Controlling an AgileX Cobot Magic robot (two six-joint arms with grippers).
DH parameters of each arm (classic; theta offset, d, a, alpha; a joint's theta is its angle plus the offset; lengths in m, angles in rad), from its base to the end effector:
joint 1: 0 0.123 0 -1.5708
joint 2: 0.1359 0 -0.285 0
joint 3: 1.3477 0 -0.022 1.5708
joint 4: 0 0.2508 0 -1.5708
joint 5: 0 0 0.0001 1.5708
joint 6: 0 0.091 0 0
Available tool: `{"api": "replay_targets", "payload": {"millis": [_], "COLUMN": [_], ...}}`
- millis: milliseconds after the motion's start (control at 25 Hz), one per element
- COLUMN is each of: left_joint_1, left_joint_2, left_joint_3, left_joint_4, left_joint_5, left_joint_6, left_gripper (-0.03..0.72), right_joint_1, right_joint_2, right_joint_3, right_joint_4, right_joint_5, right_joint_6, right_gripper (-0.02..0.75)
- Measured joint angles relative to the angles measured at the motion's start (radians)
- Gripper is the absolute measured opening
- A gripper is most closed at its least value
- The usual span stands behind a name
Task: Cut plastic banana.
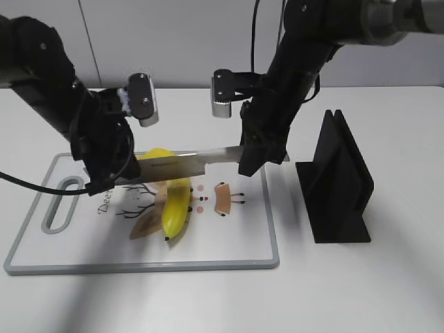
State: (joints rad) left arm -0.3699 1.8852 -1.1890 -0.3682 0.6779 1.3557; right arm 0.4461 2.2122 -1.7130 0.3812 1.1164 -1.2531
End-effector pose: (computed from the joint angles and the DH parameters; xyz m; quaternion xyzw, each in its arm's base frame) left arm 0.3375 -0.1529 0.1699 0.6581 0.7278 -0.0521 0.1858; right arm 0.3880 0.2193 0.1603 -0.6847 0.7079 0.1500 0.0867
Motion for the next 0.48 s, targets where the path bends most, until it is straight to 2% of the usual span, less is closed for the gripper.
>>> {"api": "replay_targets", "payload": {"millis": [480], "left_joint_1": [0.0], "left_joint_2": [-0.273], "left_joint_3": [-0.004], "left_joint_4": [-0.004], "left_joint_5": [0.093], "left_joint_6": [0.006], "left_gripper": [0.013], "right_joint_1": [0.004], "right_joint_2": [-0.25], "right_joint_3": [0.002], "right_joint_4": [0.009], "right_joint_5": [0.048], "right_joint_6": [0.002], "right_gripper": [0.163]}}
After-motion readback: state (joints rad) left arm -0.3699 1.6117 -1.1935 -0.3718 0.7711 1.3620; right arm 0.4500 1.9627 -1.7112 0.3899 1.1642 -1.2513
